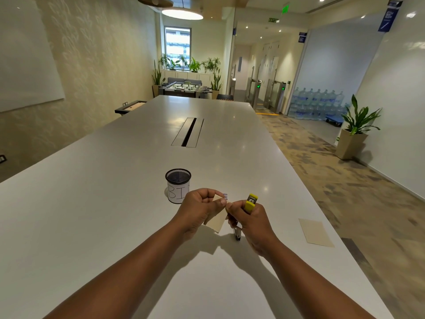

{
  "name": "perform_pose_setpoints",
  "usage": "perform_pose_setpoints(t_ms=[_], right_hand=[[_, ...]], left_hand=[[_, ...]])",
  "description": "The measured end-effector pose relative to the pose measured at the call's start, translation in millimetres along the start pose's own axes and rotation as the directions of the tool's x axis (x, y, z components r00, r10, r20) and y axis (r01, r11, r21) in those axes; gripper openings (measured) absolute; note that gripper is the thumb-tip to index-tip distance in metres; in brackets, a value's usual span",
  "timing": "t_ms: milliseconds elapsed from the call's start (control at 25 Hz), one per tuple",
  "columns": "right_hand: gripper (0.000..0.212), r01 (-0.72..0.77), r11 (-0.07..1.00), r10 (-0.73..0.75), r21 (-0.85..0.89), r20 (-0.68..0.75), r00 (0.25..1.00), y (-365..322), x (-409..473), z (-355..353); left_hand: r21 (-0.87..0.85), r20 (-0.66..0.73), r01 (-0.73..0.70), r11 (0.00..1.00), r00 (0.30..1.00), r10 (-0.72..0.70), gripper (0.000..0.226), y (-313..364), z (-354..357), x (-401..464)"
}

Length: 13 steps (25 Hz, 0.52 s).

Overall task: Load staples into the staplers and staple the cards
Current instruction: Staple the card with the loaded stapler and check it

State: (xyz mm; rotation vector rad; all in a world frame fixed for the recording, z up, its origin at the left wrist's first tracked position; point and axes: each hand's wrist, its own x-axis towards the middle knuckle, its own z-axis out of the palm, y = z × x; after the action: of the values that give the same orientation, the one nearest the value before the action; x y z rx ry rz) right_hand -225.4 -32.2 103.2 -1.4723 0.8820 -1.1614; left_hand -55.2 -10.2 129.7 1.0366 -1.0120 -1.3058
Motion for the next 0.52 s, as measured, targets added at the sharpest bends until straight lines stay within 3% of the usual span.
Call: perform_pose_setpoints(t_ms=[520], right_hand=[[0.020, -0.017, 0.999, 0.018, 0.049, -0.013, 1.000, 8.1, 0.9, 0.3]], left_hand=[[0.043, -0.003, -0.003, 0.999, 1.000, 0.003, 0.013, -4.3, -0.4, 1.9]])
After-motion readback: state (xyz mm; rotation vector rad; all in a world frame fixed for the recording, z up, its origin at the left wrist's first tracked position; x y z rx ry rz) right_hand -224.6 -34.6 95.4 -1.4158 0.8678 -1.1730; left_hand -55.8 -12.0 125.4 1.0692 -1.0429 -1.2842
